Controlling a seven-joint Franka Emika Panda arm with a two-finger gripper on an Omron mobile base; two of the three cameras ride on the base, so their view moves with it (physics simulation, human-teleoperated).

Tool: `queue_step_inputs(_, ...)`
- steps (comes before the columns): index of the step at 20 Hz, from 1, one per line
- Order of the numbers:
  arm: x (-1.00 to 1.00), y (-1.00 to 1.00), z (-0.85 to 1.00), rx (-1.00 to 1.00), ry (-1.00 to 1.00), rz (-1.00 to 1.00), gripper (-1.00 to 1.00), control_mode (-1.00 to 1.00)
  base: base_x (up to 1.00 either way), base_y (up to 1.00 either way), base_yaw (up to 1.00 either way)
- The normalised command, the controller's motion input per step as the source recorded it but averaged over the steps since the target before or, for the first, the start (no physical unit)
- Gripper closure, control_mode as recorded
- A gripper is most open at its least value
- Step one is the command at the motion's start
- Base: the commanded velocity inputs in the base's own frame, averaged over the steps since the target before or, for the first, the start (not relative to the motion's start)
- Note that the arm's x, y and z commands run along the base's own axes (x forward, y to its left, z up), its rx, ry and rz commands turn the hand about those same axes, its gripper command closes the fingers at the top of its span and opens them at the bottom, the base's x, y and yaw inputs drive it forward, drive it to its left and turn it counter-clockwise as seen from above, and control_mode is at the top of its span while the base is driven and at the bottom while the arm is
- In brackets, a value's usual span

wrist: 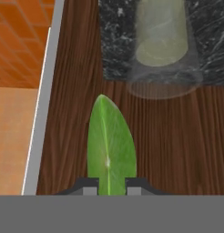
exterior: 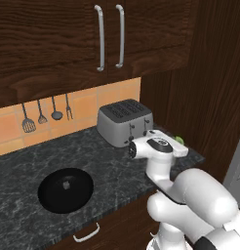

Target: Grab a lemon wedge from the fridge and one ice cube from the ice bowl, and put them in the glass of lemonade.

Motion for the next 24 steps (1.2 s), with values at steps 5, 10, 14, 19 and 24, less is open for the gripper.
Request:
queue_step_inputs(5, 0.0, -0.01, -0.26, 0.0, 0.0, 0.0, 1.0, -1.0, 0.0, 0.0, 0.0)
queue_step_inputs(10, 0.01, -0.06, -0.15, 0.0, 0.0, 0.0, 1.0, -1.0, 0.0, 0.0, 0.0)
queue_step_inputs(14, 0.09, -0.16, -0.17, 0.0, 0.0, 0.0, 1.0, -1.0, 0.0, 0.0, 0.0)
queue_step_inputs(19, 0.07, -0.1, -0.07, 0.0, 0.0, 0.0, 1.0, -1.0, 0.0, 0.0, 0.0)
queue_step_inputs(24, 0.0, 0.0, 0.2, 0.01, 0.0, 0.0, 1.0, -1.0, 0.0, 0.0, 0.0)
